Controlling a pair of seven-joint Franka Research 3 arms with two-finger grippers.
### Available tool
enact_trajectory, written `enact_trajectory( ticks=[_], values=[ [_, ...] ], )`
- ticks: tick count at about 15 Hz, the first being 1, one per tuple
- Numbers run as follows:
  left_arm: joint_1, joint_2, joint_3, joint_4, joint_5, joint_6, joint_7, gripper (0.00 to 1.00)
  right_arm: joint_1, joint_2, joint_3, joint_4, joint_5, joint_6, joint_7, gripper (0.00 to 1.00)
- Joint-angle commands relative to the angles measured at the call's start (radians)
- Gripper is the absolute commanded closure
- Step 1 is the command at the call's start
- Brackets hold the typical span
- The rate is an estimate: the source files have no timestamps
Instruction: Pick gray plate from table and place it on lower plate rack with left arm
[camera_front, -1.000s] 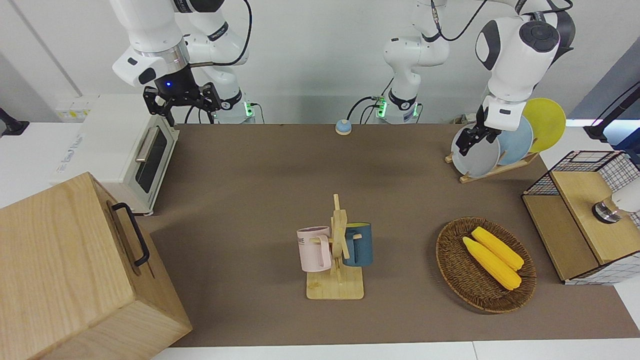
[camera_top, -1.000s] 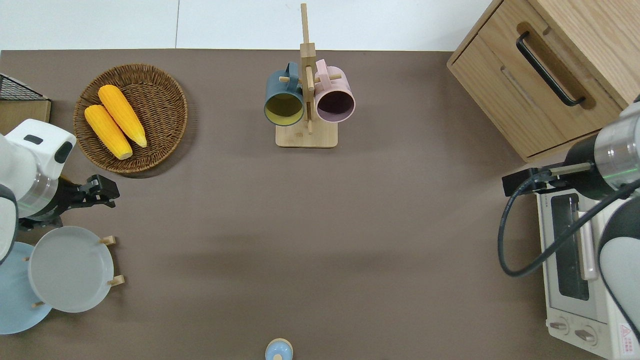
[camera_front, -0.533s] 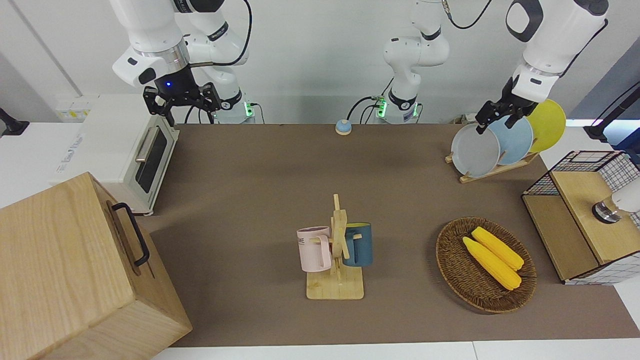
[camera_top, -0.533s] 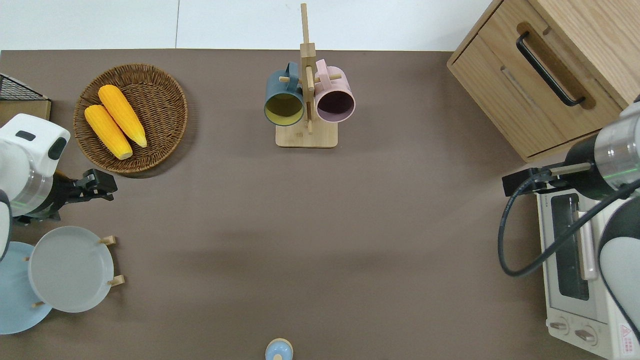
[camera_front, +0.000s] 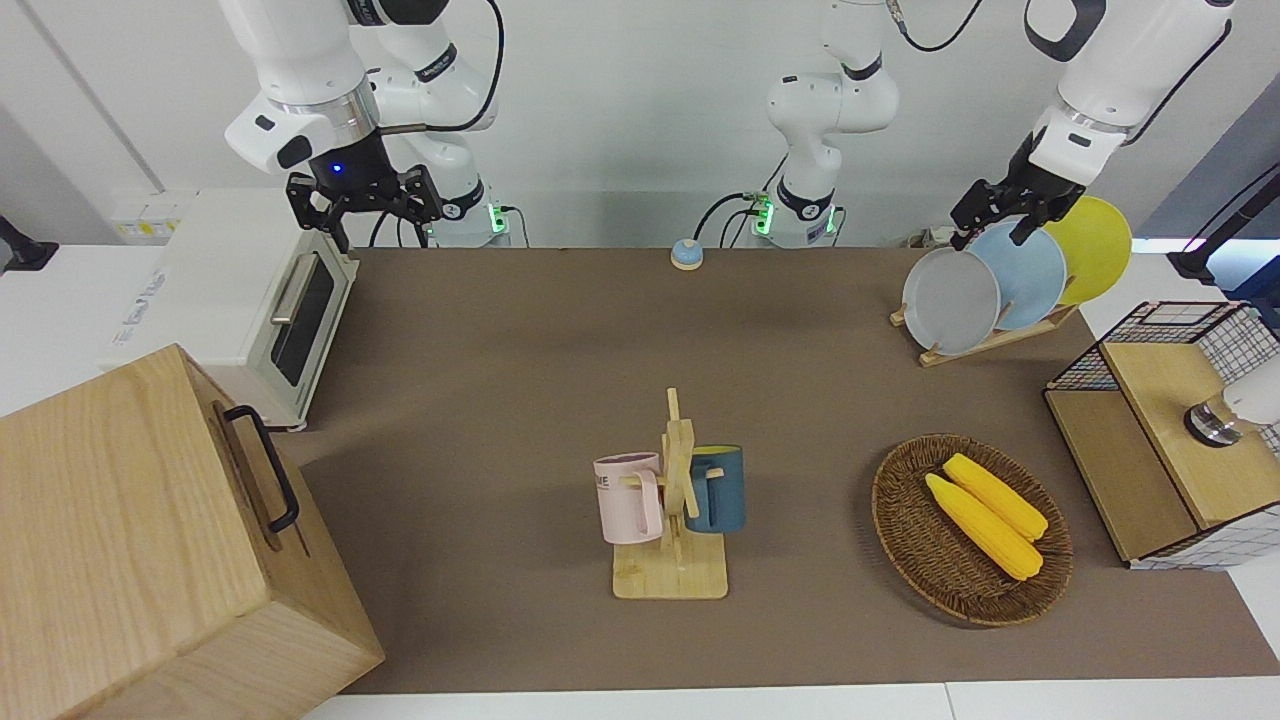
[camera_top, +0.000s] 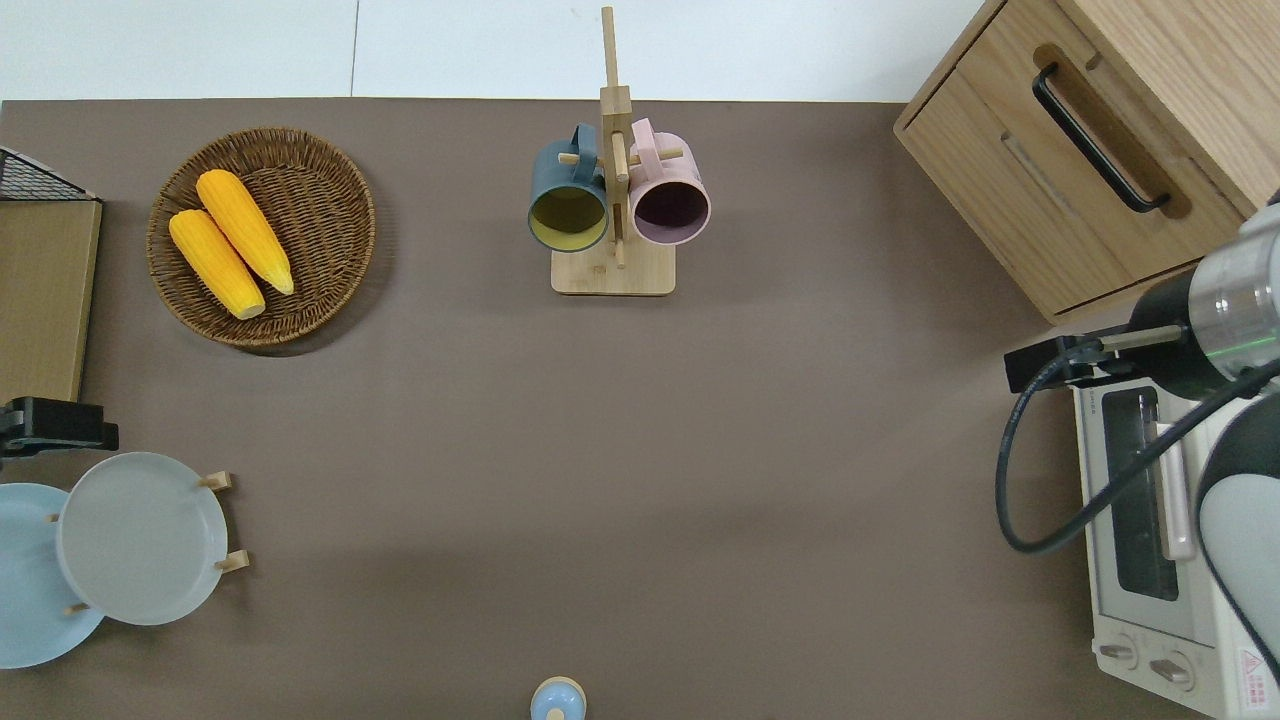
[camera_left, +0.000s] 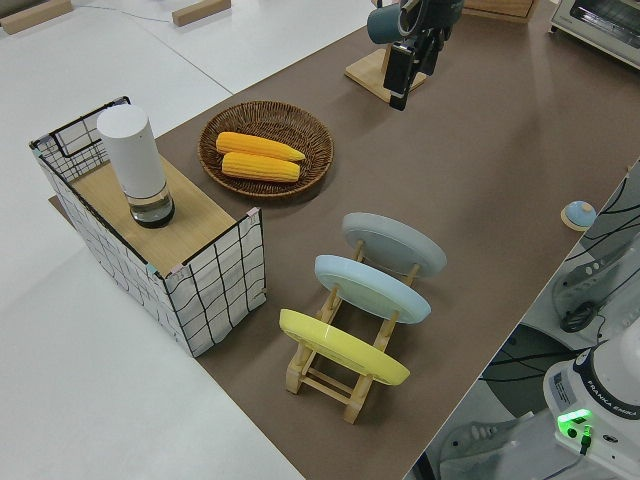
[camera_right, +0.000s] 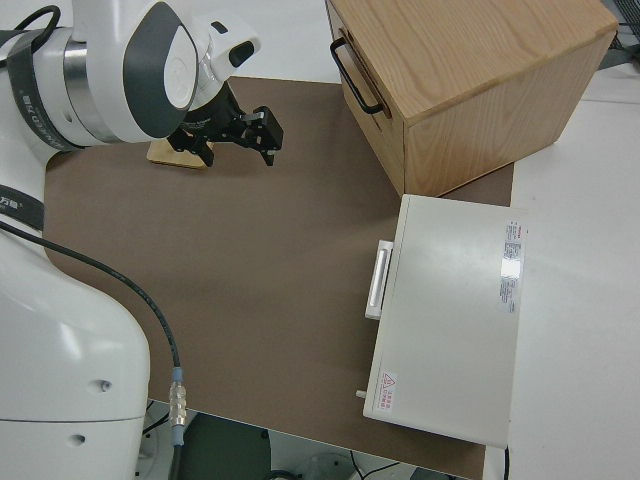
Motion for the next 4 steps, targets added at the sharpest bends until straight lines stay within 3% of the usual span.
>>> enact_trajectory(
  ticks=[1,4],
  values=[
    [-0.009,0.010,-0.006,0.018,0.018,-0.006,-0.028,0.01,-0.019,-0.003,0.017,0.009,-0.001,-0.013,0.012,0.017],
    [-0.009,0.013,0.001,0.018,0.037,-0.008,-0.031,0.01,-0.019,-0.001,0.017,0.009,-0.001,-0.014,0.012,0.017]
  ],
)
